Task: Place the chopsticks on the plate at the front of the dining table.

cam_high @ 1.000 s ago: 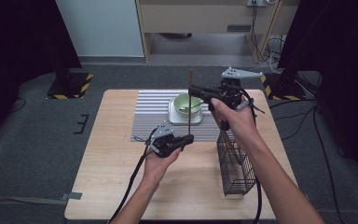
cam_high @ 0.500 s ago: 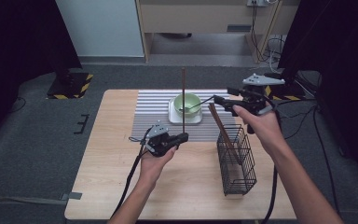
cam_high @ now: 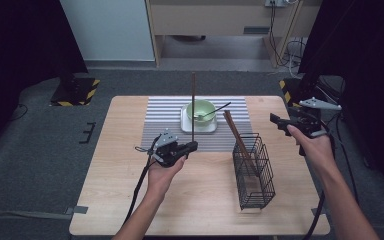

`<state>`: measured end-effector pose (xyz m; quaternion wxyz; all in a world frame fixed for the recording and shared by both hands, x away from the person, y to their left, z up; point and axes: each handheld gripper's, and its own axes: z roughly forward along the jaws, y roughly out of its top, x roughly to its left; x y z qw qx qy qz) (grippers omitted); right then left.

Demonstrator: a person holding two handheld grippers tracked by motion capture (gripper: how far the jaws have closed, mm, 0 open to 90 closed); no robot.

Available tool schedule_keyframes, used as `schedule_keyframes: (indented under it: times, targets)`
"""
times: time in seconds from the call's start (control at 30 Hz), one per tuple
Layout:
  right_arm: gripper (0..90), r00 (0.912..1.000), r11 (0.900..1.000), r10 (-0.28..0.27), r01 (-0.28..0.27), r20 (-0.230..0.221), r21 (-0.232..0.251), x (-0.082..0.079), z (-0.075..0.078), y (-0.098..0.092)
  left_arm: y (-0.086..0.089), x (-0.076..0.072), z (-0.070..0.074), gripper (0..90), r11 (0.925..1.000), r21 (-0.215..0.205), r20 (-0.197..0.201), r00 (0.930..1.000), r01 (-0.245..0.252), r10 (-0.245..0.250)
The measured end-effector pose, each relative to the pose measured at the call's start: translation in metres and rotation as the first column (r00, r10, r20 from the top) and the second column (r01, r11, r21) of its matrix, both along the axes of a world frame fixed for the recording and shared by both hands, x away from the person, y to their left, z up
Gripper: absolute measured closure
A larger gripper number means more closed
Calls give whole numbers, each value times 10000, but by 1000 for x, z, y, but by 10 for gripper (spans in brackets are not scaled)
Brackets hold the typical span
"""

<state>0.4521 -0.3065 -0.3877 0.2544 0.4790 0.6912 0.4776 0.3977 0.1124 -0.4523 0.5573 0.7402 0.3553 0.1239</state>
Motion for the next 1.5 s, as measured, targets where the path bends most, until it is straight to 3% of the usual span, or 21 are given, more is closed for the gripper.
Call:
schedule_keyframes:
  times: [0.27, 0.43, 0.73, 0.93, 1.03, 1.13, 1.3, 1.4, 1.5]
  targets:
    - [154, 9949, 9974, -716, 712, -710, -73, -2, -50, -21, 3, 7, 0, 858, 9983, 315, 74, 9988, -495, 493]
    - [140, 9899, 9950, -990, 968, -1013, -265, 1, -79, -21, 10, 11, 3, 858, 9918, 498, 38, 9931, -1175, 1174]
    - [140, 9673, 9879, -1474, 1339, -2065, -780, 10, -137, -15, 12, 13, 9, 859, 9753, 818, 51, 9787, -2052, 2054]
    - [144, 9540, 9771, -1922, 1642, -2302, -1353, 12, -155, -12, 8, 15, 8, 859, 9689, 971, -56, 9734, -2275, 2291]
    - [134, 9531, 9768, -1847, 1510, -2398, -1521, 12, -159, -11, 6, 16, 8, 859, 9681, 969, -296, 9715, -2312, 2350]
    - [130, 9497, 9737, -1909, 1513, -2483, -1700, 12, -160, -11, 6, 17, 8, 859, 9663, 935, -296, 9695, -2397, 2433]
    - [107, 9379, 9693, -2119, 1658, -2748, -1816, 12, -166, -13, 6, 21, 5, 859, 9605, 996, -321, 9640, -2599, 2641]
    - [106, 9387, 9676, -2160, 1690, -2686, -1876, 12, -167, -13, 5, 22, 3, 859, 9591, 1044, -318, 9630, -2631, 2677]
    - [91, 9421, 9646, -2128, 1603, -2591, -2093, 11, -168, -11, 6, 23, 3, 859, 9589, 816, -366, 9606, -2718, 2754]
